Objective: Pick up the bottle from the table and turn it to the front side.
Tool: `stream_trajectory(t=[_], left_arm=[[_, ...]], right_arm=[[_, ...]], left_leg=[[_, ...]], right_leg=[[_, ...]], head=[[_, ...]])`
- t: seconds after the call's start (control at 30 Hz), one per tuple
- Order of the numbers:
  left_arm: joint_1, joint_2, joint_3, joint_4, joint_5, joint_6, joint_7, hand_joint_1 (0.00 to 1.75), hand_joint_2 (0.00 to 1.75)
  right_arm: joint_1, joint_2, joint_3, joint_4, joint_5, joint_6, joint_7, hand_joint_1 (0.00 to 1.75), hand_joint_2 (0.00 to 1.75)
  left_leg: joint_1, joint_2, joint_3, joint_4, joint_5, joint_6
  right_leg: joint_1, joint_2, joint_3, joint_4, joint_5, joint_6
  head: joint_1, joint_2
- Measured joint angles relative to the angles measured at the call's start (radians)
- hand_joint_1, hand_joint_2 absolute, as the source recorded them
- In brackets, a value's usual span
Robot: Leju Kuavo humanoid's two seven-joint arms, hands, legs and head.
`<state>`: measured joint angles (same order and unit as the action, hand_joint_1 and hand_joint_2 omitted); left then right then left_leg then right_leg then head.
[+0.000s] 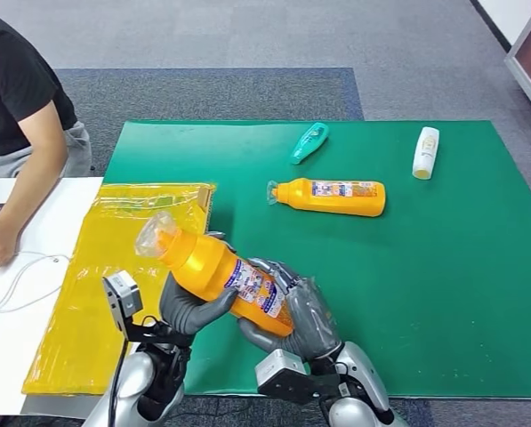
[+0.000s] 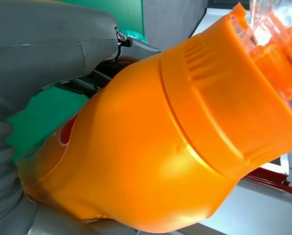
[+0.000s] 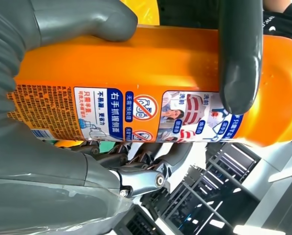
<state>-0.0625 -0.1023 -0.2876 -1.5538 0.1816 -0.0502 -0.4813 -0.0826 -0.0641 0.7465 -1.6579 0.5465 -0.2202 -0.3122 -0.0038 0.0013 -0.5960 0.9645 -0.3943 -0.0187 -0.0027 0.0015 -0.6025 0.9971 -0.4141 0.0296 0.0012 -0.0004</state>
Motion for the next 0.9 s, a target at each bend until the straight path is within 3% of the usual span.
stream_trajectory(t=[0.47, 0.6, 0.63, 0.77, 0.9], left_arm=[[-0.023, -0.023, 0.015, 0.022, 0.143, -0.059, 0.05, 1.69, 1.75], [-0.051, -0.032, 0.015, 0.029, 0.155, -0.061, 0.061, 0.0, 1.75], [-0.059, -0.034, 0.014, 0.029, 0.151, -0.058, 0.063, 0.0, 1.75], [-0.082, -0.035, 0.01, 0.029, 0.127, -0.039, 0.065, 1.75, 1.75], [-0.097, -0.038, 0.006, 0.03, 0.142, -0.025, 0.068, 1.75, 1.75]], right_arm=[[-0.007, -0.002, 0.003, -0.014, 0.008, -0.002, -0.008, 1.75, 1.75], [-0.028, -0.003, 0.01, -0.013, 0.01, 0.008, -0.004, 1.75, 1.75], [-0.032, -0.004, 0.011, -0.013, 0.01, 0.011, -0.002, 1.75, 1.75], [-0.039, -0.008, 0.015, -0.012, 0.008, 0.018, 0.002, 1.75, 1.75], [-0.051, -0.012, 0.016, -0.012, 0.005, 0.02, 0.002, 1.75, 1.75]], left_leg=[[0.0, 0.0, 0.0, 0.0, 0.0, 0.0], [0.0, 0.0, 0.0, 0.0, 0.001, -0.001], [0.0, 0.0, 0.0, 0.0, 0.001, -0.001], [0.0, 0.0, 0.0, 0.0, 0.001, -0.001], [0.0, 0.0, -0.001, 0.0, 0.001, -0.001]], right_leg=[[0.0, 0.0, -0.001, 0.0, 0.0, 0.0], [0.0, 0.0, -0.001, 0.0, 0.001, 0.0], [0.0, 0.0, -0.001, 0.0, 0.001, 0.0], [0.0, 0.0, -0.001, 0.0, 0.001, 0.0], [0.0, 0.0, -0.001, 0.0, 0.001, 0.0]], head=[[0.0, 0.0], [0.0, 0.0], [0.0, 0.0], [0.0, 0.0], [0.0, 0.0]])
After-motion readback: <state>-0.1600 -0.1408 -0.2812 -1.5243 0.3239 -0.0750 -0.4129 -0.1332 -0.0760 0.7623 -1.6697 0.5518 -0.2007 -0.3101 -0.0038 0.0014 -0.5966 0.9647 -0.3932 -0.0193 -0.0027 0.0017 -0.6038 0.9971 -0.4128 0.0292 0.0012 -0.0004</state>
